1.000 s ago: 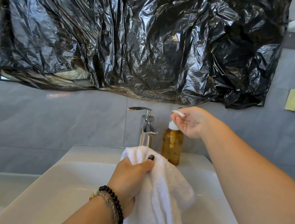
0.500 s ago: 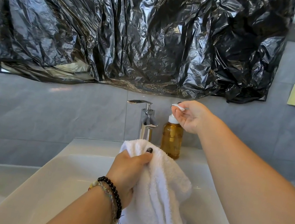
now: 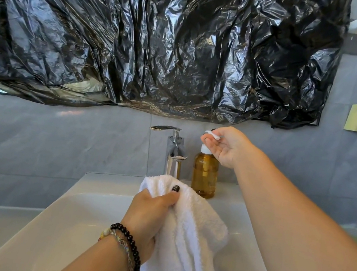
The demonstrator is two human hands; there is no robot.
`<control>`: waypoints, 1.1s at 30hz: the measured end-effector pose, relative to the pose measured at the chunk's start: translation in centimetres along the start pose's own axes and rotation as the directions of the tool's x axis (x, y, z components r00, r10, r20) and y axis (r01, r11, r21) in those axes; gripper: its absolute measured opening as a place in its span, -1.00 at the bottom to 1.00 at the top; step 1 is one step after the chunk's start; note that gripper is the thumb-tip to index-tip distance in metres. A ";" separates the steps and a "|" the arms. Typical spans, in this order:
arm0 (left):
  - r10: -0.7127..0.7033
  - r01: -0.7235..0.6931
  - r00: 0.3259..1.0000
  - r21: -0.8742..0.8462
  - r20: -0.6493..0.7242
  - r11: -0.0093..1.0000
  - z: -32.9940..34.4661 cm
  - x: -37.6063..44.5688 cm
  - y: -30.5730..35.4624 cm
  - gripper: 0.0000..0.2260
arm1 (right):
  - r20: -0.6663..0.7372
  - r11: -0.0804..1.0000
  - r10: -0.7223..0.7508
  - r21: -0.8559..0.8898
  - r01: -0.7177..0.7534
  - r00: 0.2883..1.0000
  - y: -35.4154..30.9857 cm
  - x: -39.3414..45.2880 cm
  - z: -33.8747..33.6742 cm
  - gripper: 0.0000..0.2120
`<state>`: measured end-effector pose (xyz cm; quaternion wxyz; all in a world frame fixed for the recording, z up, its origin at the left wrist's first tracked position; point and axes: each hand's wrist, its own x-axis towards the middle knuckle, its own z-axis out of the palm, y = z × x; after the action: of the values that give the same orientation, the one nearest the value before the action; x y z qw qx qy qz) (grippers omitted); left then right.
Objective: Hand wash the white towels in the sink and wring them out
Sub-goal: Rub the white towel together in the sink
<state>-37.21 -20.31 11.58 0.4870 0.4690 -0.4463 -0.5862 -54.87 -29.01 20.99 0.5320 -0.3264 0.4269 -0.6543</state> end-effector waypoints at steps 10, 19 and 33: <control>0.006 -0.006 1.000 -0.001 -0.014 1.000 -0.4 -0.1 -0.3 -0.70 | -0.038 0.999 -0.027 -0.026 0.026 0.999 0.3 -0.2 0.1 -0.88; 0.011 -0.011 1.000 -0.010 -0.013 1.000 -0.6 0.2 -0.8 -0.68 | -0.063 1.000 -0.013 -0.027 0.011 0.998 0.5 -0.2 0.3 -0.88; 0.006 -0.006 1.000 -0.003 0.006 1.000 -0.5 0.7 -0.9 -0.64 | -0.089 0.993 0.011 -0.113 -0.021 0.996 -0.1 -0.2 1.3 -0.82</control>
<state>-36.96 -20.95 10.55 0.4882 0.4652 -0.4480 -0.5870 -53.70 -29.10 21.62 0.4986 -0.3236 0.4889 -0.6385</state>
